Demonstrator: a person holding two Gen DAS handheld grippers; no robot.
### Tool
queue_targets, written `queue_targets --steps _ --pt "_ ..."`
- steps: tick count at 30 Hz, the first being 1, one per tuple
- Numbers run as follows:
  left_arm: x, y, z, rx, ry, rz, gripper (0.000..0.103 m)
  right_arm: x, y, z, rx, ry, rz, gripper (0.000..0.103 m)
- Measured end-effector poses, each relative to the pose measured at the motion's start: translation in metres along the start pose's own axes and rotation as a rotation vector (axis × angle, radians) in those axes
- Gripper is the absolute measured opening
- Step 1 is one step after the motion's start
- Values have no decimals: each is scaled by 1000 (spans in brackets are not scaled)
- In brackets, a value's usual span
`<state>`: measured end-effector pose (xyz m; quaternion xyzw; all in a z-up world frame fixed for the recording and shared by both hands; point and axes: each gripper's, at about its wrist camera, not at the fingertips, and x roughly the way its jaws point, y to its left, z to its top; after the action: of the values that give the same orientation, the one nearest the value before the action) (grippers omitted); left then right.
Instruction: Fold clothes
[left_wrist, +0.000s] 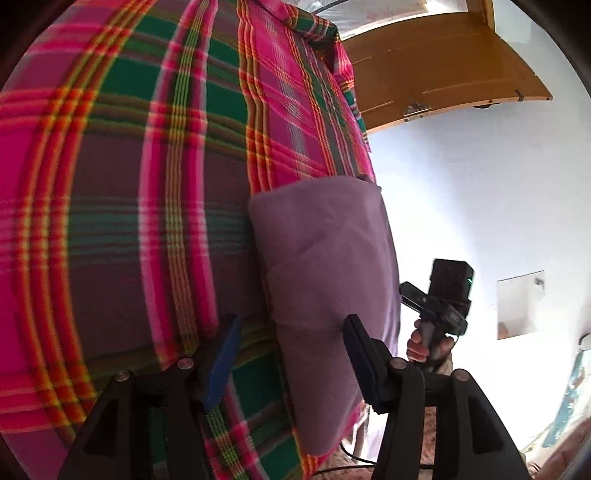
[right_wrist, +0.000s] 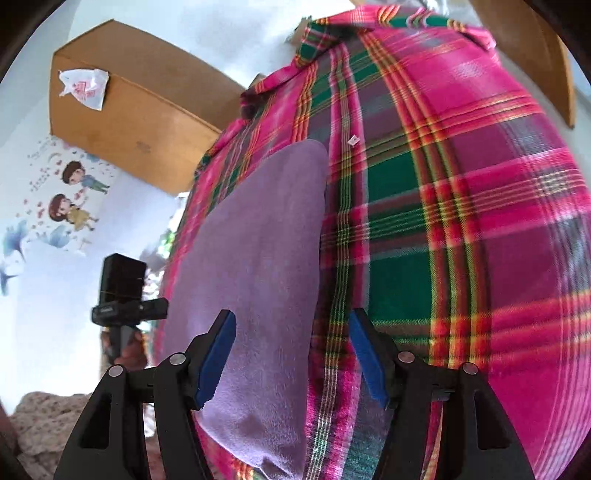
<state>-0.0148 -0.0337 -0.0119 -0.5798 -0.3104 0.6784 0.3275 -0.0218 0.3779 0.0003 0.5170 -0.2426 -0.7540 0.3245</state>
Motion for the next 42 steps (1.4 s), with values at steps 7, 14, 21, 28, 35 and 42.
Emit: queue_targets --steps 7,14,21,28,35,42 --pt "3 1 -3 -30 46 -73 60 13 -3 12 20 66 89 65" --pt "0 4 -5 -33 72 -96 62 21 3 13 1 131 125 66" --pt "9 -1 -3 -11 109 -97 62 30 14 7 -18 160 147 66" --pt "33 -18 1 -11 142 -100 71 51 32 1 -48 182 169 69" --pt "45 -30 -1 -7 149 -94 69 57 33 -2 -24 179 145 65" --pt "39 -25 -3 -35 129 -91 54 55 37 -9 -45 155 134 63"
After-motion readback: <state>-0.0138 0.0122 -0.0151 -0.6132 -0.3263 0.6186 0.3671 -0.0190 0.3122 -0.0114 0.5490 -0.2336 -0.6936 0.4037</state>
